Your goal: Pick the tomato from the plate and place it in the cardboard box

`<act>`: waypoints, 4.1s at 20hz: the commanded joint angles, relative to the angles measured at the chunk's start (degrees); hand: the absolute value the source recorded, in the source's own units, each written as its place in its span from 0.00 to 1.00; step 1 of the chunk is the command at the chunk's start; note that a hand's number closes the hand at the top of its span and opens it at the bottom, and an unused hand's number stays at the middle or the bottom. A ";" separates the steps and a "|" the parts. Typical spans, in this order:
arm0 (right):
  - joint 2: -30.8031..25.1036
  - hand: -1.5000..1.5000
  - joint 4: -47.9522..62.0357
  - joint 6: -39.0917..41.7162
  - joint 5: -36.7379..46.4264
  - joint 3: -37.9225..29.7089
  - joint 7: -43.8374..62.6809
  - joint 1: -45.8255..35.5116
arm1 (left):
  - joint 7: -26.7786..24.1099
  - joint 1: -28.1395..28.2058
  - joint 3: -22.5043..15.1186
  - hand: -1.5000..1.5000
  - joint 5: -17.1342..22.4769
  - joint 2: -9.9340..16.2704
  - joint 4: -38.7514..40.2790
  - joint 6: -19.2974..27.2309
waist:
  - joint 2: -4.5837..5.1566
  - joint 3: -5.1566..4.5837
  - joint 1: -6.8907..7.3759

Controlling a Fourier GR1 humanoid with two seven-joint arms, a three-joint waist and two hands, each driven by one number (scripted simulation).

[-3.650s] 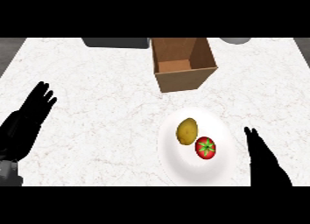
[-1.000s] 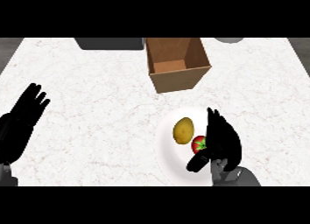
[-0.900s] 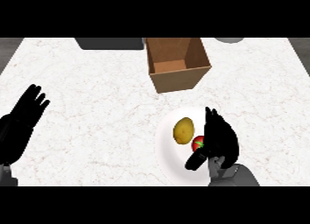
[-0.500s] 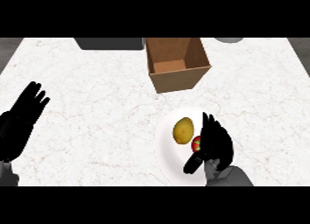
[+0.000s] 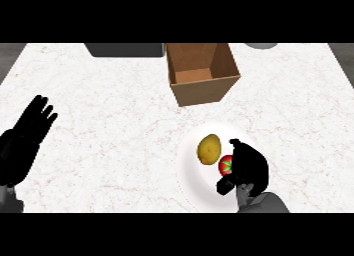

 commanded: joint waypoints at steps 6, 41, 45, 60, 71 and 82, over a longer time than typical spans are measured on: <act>0.42 1.00 2.32 -0.98 3.09 0.72 0.81 -3.48 | 0.98 -0.06 1.82 0.50 -1.32 -1.10 -0.76 -1.79 | 0.00 0.01 0.07; 0.41 1.00 55.52 -15.15 4.44 -0.32 17.46 -78.78 | 2.32 -9.53 -3.62 0.50 -3.04 -2.99 3.98 -3.58 | 1.79 -0.47 9.43; 0.41 1.00 59.28 -16.13 6.53 -1.25 20.75 -82.44 | 0.90 -8.03 -3.73 0.50 -4.02 -4.04 3.94 -2.34 | 1.44 -0.43 8.41; -0.11 1.00 72.67 -25.29 9.50 -5.80 14.54 -83.03 | 0.29 -4.57 -1.67 0.50 -2.56 -3.01 1.88 -3.40 | 1.79 -0.17 5.35; 0.41 1.00 74.49 -33.67 7.67 -8.68 10.21 -76.21 | 1.22 -3.21 0.58 0.50 -1.40 -0.99 0.44 -4.45 | 1.45 -0.07 5.16; 0.41 0.00 74.11 -40.12 -0.75 -14.57 3.00 -66.93 | 0.59 -2.76 -1.42 0.50 -3.58 -4.04 0.56 -2.15 | 1.08 -0.02 4.32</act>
